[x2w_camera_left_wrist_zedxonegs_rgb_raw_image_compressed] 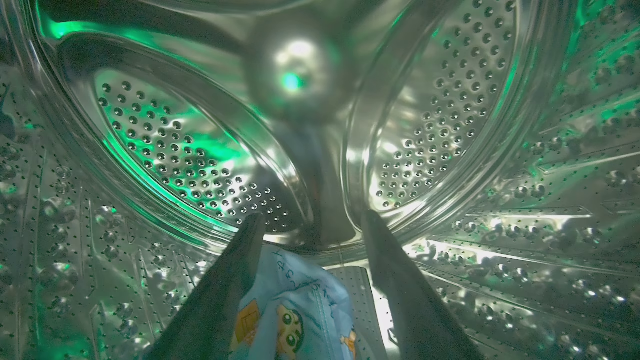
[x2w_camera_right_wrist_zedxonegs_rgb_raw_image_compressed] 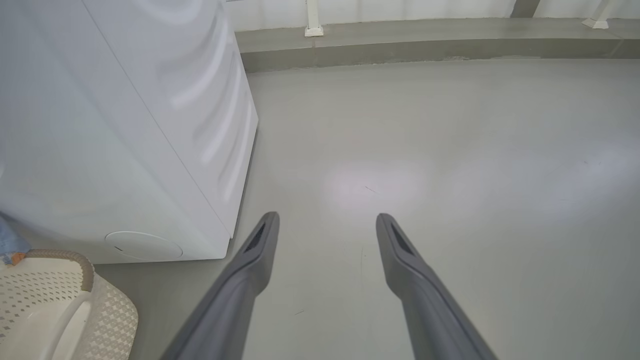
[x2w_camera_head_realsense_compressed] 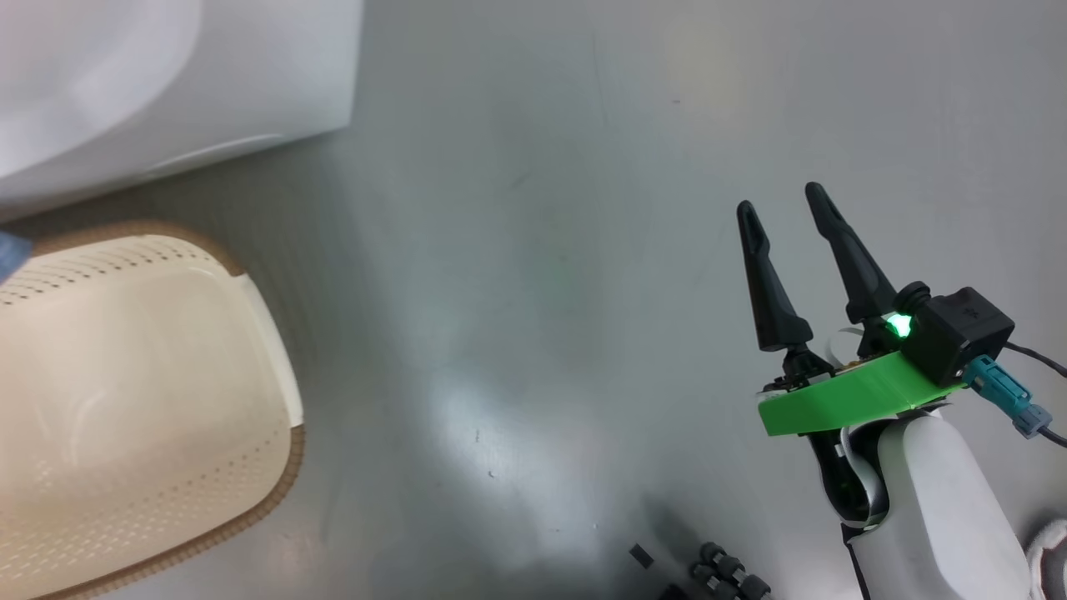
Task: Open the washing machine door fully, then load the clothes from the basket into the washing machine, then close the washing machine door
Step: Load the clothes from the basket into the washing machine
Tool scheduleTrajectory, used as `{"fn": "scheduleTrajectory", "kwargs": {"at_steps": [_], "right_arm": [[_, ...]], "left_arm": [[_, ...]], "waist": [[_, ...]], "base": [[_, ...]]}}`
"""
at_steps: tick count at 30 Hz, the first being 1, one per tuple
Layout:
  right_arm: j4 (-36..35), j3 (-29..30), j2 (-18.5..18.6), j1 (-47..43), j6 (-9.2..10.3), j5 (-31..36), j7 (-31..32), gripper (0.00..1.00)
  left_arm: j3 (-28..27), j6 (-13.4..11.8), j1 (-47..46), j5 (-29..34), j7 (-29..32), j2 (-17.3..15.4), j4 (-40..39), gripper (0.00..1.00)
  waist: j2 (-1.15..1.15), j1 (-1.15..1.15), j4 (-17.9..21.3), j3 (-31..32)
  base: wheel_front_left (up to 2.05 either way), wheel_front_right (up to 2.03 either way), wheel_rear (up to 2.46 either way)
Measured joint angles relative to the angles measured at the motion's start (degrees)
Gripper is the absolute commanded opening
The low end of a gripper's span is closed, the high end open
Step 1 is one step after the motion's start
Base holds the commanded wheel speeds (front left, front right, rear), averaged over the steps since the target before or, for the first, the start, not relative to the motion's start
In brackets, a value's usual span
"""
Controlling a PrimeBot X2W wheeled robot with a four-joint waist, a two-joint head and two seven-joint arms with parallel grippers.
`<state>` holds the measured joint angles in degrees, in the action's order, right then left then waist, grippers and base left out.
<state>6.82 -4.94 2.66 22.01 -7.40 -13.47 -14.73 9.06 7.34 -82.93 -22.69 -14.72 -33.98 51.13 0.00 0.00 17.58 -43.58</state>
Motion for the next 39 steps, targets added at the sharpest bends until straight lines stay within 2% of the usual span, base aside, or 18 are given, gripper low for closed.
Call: {"fn": "scheduleTrajectory", "kwargs": {"at_steps": [13, 21, 27, 34, 39], "right_arm": [[0.2, 3.8, 0.1, -0.3, 0.00, 4.5, 0.0, 1.00], [0.4, 5.0, 0.1, -1.5, 0.00, 7.3, 0.0, 1.00], [0.5, 5.6, 0.2, -2.3, 0.00, 8.2, 0.0, 1.00], [0.5, 5.6, 0.3, -3.5, 0.00, 8.9, 0.0, 1.00], [0.4, 6.0, 0.3, -4.2, 0.00, 10.0, 0.0, 1.00]], "left_arm": [[1.8, 0.0, 14.7, -3.0, 0.0, 6.2, -5.2, 1.00], [2.1, 0.0, 25.2, -3.6, 0.0, 9.8, -12.0, 1.00], [0.4, 0.0, 34.0, -3.7, 0.0, 12.1, -19.1, 1.00], [-4.3, 0.1, 43.1, -1.6, 0.0, 13.9, -26.7, 1.00], [-8.0, 0.1, 51.3, 1.7, 0.0, 17.5, -33.2, 1.00]], "waist": [[0.00, 0.00, -5.3, 6.5], [0.00, 0.00, -9.7, 10.1], [0.00, 0.00, -12.8, 12.4], [0.00, 0.00, -15.1, 14.4], [0.00, 0.00, -16.2, 15.6]], "base": [[0.00, 0.00, 0.00], [0.00, 0.00, 0.00], [0.00, 0.00, 0.00], [0.00, 0.00, 0.00], [0.00, 0.00, 0.00]]}}
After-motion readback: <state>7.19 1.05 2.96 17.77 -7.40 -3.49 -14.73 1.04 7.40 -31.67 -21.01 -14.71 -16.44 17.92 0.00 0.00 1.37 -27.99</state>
